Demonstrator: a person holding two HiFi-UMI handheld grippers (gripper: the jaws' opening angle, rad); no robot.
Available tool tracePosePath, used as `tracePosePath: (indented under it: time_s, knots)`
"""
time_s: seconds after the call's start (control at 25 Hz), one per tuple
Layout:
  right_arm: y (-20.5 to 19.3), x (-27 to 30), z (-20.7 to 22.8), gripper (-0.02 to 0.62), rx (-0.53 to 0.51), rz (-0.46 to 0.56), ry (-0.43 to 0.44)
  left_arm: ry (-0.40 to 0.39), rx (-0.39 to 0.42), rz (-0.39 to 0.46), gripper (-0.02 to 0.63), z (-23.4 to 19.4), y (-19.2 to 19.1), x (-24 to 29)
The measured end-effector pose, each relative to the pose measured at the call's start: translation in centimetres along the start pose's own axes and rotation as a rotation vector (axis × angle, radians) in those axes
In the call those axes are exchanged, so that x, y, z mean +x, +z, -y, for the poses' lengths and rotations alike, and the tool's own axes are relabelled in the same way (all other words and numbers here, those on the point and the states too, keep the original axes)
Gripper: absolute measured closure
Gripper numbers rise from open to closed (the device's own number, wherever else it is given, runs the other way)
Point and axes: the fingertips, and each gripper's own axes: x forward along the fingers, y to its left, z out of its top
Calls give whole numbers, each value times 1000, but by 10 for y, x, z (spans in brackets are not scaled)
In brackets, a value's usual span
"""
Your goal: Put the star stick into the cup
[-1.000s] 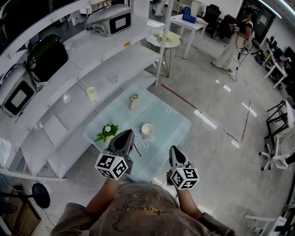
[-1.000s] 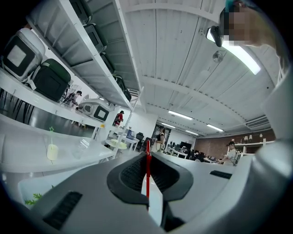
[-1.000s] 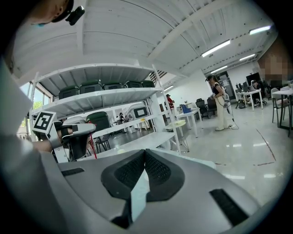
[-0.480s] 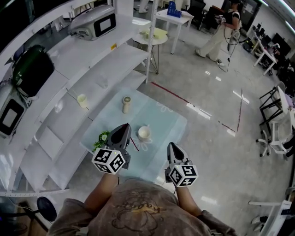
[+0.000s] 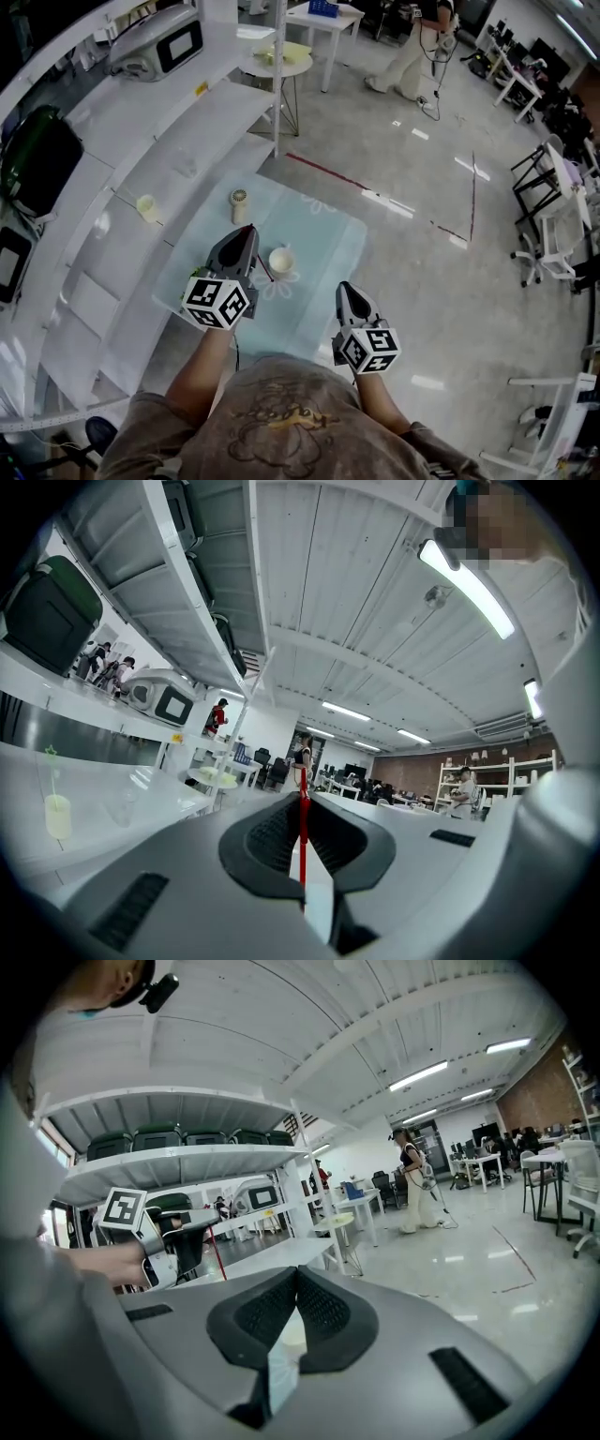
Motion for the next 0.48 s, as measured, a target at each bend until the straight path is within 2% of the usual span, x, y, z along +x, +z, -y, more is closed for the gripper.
tracePosePath:
  time_s: [0.48]
  knots:
    - [-6,-15,16,592,18,8,-81,-41,35,-2,572,-8,-15,51]
